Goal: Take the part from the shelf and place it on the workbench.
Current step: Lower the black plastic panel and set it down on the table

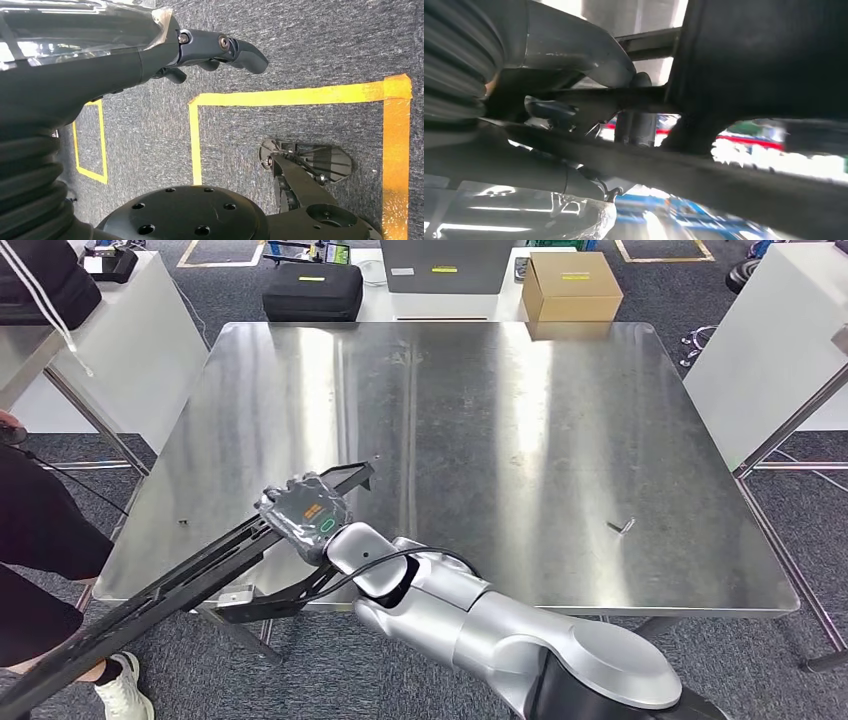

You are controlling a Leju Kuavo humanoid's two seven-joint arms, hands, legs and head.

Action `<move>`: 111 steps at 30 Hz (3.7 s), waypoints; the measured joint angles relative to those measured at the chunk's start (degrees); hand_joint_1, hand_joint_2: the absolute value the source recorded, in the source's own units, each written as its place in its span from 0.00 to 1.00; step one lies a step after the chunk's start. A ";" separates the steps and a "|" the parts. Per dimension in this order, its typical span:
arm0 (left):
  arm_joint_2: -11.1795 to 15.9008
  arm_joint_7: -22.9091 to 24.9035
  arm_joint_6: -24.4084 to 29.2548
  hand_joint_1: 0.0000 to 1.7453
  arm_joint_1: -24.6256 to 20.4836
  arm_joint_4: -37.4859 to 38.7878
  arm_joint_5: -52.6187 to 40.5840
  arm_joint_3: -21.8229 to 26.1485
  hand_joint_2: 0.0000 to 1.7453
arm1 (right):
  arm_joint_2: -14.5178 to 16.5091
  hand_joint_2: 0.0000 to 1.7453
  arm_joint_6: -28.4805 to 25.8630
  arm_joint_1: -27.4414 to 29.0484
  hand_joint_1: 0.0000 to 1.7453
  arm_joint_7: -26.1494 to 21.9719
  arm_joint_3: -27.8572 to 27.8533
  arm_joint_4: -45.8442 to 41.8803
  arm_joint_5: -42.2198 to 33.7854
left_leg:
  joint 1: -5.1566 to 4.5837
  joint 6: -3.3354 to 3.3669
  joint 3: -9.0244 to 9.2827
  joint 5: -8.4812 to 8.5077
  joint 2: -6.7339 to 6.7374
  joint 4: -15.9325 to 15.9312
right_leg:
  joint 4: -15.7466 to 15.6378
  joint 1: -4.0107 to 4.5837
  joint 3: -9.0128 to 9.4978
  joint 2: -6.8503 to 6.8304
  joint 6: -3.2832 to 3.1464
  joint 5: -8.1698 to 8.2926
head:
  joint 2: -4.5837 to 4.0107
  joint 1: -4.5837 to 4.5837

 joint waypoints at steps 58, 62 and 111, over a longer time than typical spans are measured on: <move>1.44 -1.31 2.27 0.00 0.11 0.00 -1.49 -0.84 0.00 | -15.73 0.00 -5.35 -6.88 0.00 3.08 -13.65 22.82 -1.69 | -0.18 0.06 0.06 -0.03 -0.02 0.04 | -0.06 -0.18 0.10 -0.04 0.03 0.02 | 0.00 -0.01; 1.45 -1.31 2.33 0.00 0.11 0.00 -1.47 -0.81 0.00 | -15.15 0.00 -5.41 -6.85 0.00 2.65 -13.65 22.82 -1.61 | -0.18 0.05 0.06 -0.03 -0.02 0.04 | -0.06 -0.18 0.11 -0.05 0.03 0.02 | 0.00 -0.01; 1.38 -2.24 2.38 0.00 0.11 0.02 -1.46 -0.59 0.00 | -8.37 0.00 -17.38 -6.54 0.00 -10.98 -20.44 22.16 -0.82 | -0.20 0.05 0.10 -0.02 -0.01 0.03 | -0.06 -0.19 0.15 -0.04 0.03 0.02 | 0.00 -0.01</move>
